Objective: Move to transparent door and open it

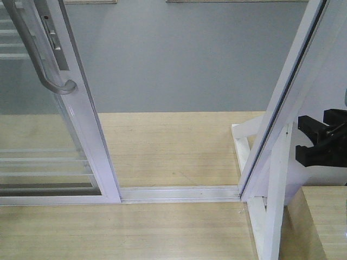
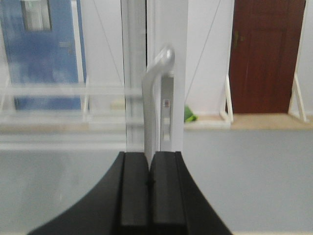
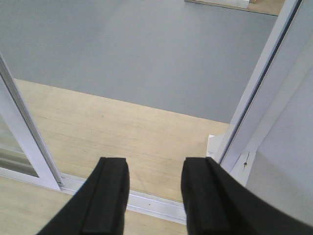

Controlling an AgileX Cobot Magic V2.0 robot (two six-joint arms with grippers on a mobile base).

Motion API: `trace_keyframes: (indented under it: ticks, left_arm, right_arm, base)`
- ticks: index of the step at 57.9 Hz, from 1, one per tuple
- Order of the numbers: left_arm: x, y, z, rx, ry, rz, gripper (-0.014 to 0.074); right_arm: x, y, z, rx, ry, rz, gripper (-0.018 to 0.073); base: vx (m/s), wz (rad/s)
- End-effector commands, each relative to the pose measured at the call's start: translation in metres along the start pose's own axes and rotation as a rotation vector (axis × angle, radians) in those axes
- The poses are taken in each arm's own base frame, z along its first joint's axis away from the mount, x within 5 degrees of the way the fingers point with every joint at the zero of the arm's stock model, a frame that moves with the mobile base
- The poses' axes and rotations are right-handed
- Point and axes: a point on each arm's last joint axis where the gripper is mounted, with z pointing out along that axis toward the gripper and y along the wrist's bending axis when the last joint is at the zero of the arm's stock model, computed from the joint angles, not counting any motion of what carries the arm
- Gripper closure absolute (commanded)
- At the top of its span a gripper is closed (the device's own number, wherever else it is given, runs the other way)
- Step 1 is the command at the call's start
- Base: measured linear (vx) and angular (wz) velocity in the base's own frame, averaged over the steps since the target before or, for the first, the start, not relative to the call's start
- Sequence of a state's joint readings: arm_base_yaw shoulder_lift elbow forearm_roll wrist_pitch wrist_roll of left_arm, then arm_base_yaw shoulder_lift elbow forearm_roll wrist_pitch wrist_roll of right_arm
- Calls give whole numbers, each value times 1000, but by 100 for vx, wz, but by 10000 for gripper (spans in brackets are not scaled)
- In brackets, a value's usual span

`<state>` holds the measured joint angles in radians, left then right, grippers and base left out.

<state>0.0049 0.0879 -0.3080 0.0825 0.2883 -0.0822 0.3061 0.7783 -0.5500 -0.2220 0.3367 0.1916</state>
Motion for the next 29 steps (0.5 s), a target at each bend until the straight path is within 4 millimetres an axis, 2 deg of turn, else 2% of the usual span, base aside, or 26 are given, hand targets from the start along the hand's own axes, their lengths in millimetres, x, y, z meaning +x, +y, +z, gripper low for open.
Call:
trace_keyframes:
  ticks: [1, 5, 12, 21, 29]
  left_arm:
    - [10, 0, -6, 6, -32, 0, 603]
    - [29, 0, -7, 3, -22, 11, 603]
    - [59, -1, 3, 10, 31, 8, 603]
    - [92, -2, 10, 28, -19, -71, 603]
    - [94, -2, 10, 26, 39, -112, 602]
  right_arm:
    - [-16, -1, -5, -2, -104, -19, 207]
    - [-16, -1, -5, -2, -103, -19, 207]
    - [-15, -1, -5, 0, -96, -19, 207]
    - [-16, -1, -5, 0, -96, -19, 207]
    - [-16, -1, -5, 0, -96, -19, 207]
  base:
    - [0, 0]
    - [0, 0]
    - [0, 0]
    - [0, 0]
    - [0, 0]
